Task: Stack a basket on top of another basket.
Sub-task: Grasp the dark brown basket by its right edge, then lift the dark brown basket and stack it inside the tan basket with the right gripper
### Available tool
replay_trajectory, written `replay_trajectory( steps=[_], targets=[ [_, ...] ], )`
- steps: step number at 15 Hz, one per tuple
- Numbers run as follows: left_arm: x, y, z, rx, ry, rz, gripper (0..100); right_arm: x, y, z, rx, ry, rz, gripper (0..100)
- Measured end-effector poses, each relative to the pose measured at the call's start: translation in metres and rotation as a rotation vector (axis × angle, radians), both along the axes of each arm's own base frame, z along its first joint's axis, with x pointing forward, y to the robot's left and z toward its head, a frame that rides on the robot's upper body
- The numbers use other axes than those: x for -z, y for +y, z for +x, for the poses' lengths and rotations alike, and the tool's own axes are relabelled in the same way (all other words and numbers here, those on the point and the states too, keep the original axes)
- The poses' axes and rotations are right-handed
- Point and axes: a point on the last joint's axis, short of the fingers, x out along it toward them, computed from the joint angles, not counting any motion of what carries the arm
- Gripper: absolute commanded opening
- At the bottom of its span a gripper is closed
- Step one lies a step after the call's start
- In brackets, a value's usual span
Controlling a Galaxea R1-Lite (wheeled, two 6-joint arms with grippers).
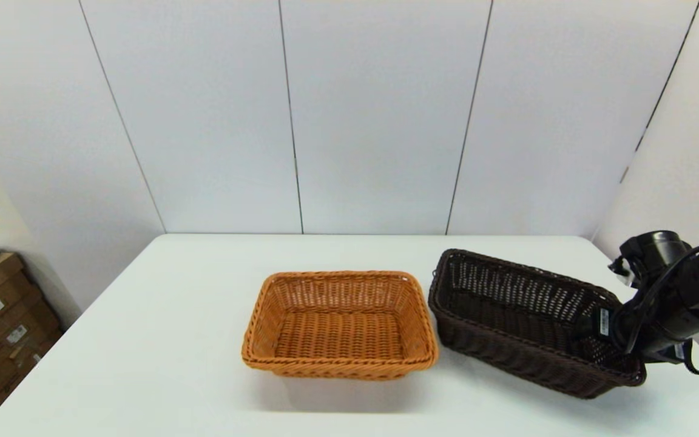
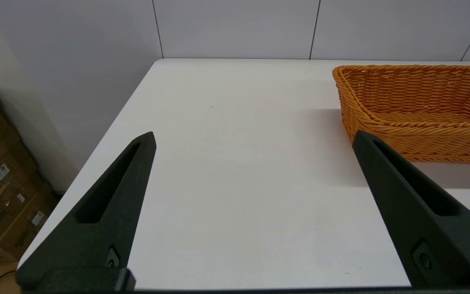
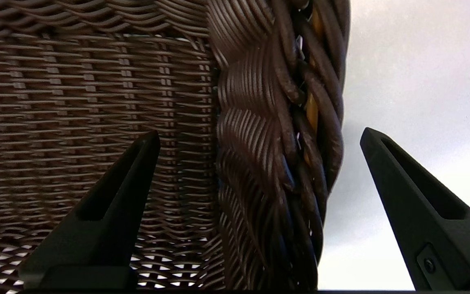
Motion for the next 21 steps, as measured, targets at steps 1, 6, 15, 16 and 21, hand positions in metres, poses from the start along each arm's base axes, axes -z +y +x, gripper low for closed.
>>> replay_trajectory(
  steps=[1,6,15,16,21],
  targets=[
    [0.000,0.000,0.000,0.000,0.000,0.000,100,0.000,0.000,0.000,0.000,0.001,-0.001,100],
    [0.000,0.000,0.000,0.000,0.000,0.000,100,-0.002,0.000,0.001,0.000,-0.009,-0.005,0],
    [0.000,0.000,0.000,0.000,0.000,0.000,100,-0.018,-0.013,0.004,0.083,-0.077,0.005,0],
    [0.000,0.000,0.000,0.000,0.000,0.000,100,-0.020,-0.017,0.005,0.100,-0.085,0.005,0],
    [0.000,0.000,0.000,0.000,0.000,0.000,100,-0.034,-0.040,0.008,0.216,-0.155,0.023,0]
  ],
)
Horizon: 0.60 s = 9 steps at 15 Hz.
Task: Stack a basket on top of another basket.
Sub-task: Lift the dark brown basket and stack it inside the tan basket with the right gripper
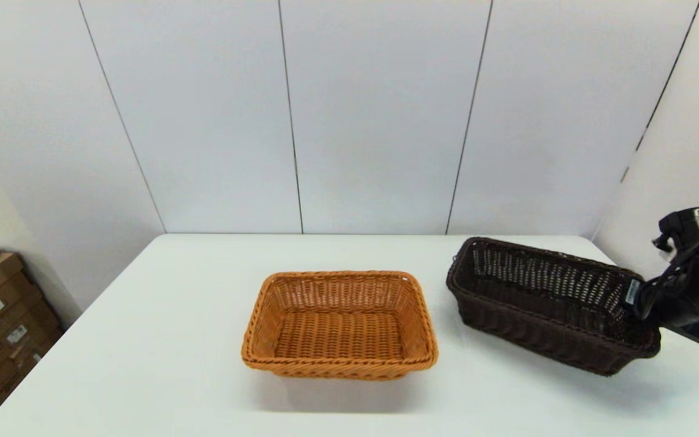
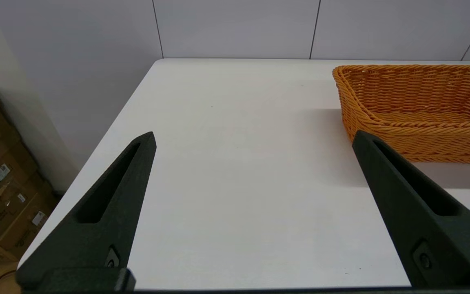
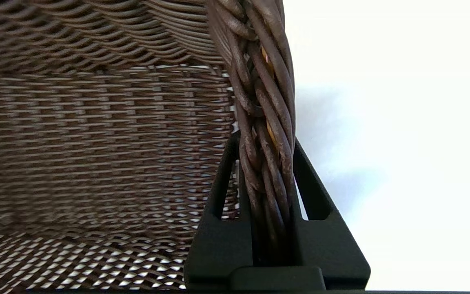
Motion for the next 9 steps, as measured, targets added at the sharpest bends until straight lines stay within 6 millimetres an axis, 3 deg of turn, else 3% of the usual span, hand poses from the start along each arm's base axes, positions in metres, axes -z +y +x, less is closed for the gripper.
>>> replay_trajectory(
  steps=[5,9],
  targets=[
    [0.000,0.000,0.000,0.000,0.000,0.000,100,-0.028,-0.011,-0.009,0.024,-0.095,0.002,0],
    [0.000,0.000,0.000,0.000,0.000,0.000,100,-0.059,-0.004,-0.023,0.008,-0.160,-0.017,0]
  ],
)
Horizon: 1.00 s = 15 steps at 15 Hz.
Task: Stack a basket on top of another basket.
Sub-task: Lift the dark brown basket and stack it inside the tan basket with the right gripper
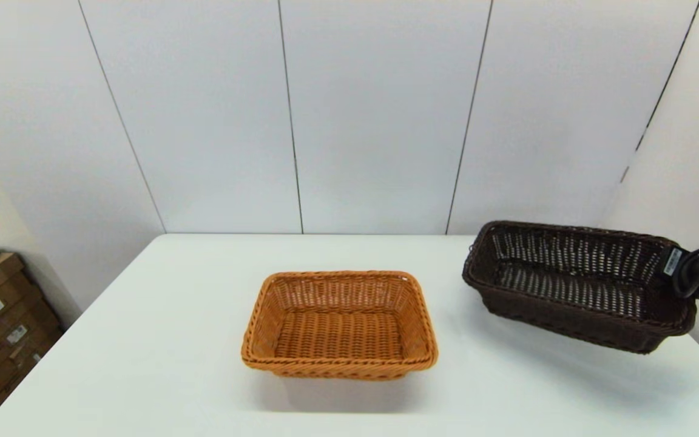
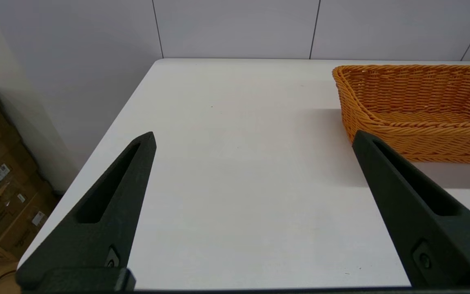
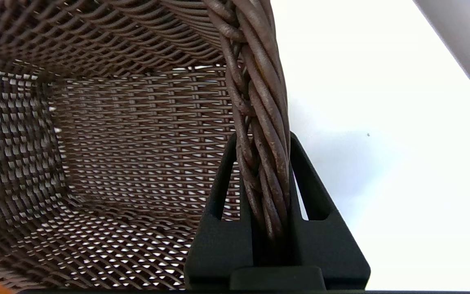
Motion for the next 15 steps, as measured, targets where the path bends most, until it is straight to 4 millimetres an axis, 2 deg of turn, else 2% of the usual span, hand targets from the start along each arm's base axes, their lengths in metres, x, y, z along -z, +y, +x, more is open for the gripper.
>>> replay_trajectory(
  steps=[7,10,15],
  targets=[
    [0.000,0.000,0.000,0.000,0.000,0.000,100,-0.061,0.024,-0.031,-0.108,-0.037,0.108,0],
    [0.000,0.000,0.000,0.000,0.000,0.000,100,-0.083,0.051,-0.038,-0.175,-0.071,0.147,0],
    [0.000,0.000,0.000,0.000,0.000,0.000,100,-0.100,0.120,-0.042,-0.377,-0.098,0.211,0]
  ],
)
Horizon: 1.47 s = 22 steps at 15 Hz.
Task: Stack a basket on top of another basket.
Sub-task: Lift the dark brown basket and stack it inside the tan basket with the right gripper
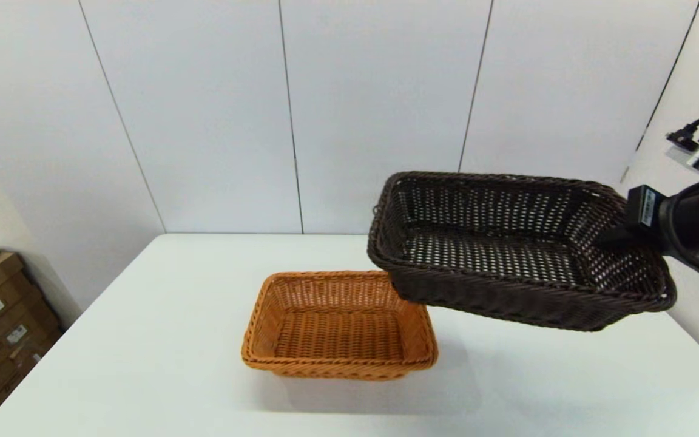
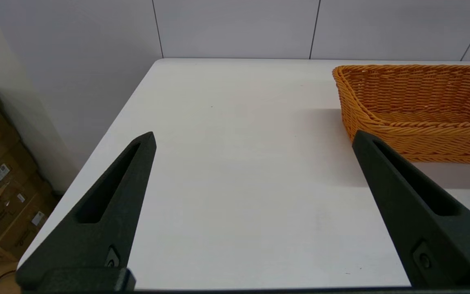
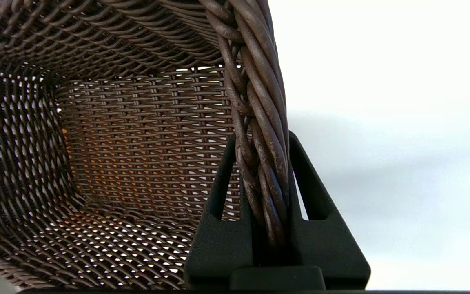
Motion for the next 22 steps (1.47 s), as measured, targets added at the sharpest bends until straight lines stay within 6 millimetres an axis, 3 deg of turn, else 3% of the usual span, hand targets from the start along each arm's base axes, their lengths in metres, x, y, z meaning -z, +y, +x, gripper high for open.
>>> replay_trajectory(
  steps=[4,10,15,22],
  targets=[
    [0.000,0.000,0.000,0.000,0.000,0.000,100,-0.004,0.045,0.007,-0.121,0.004,0.048,0],
    [0.000,0.000,0.000,0.000,0.000,0.000,100,0.012,0.098,0.033,-0.256,0.053,0.030,0],
    [0.000,0.000,0.000,0.000,0.000,0.000,100,0.038,0.133,0.064,-0.294,0.109,0.006,0],
    [0.000,0.000,0.000,0.001,0.000,0.000,100,0.066,0.165,0.086,-0.302,0.161,-0.019,0]
  ],
)
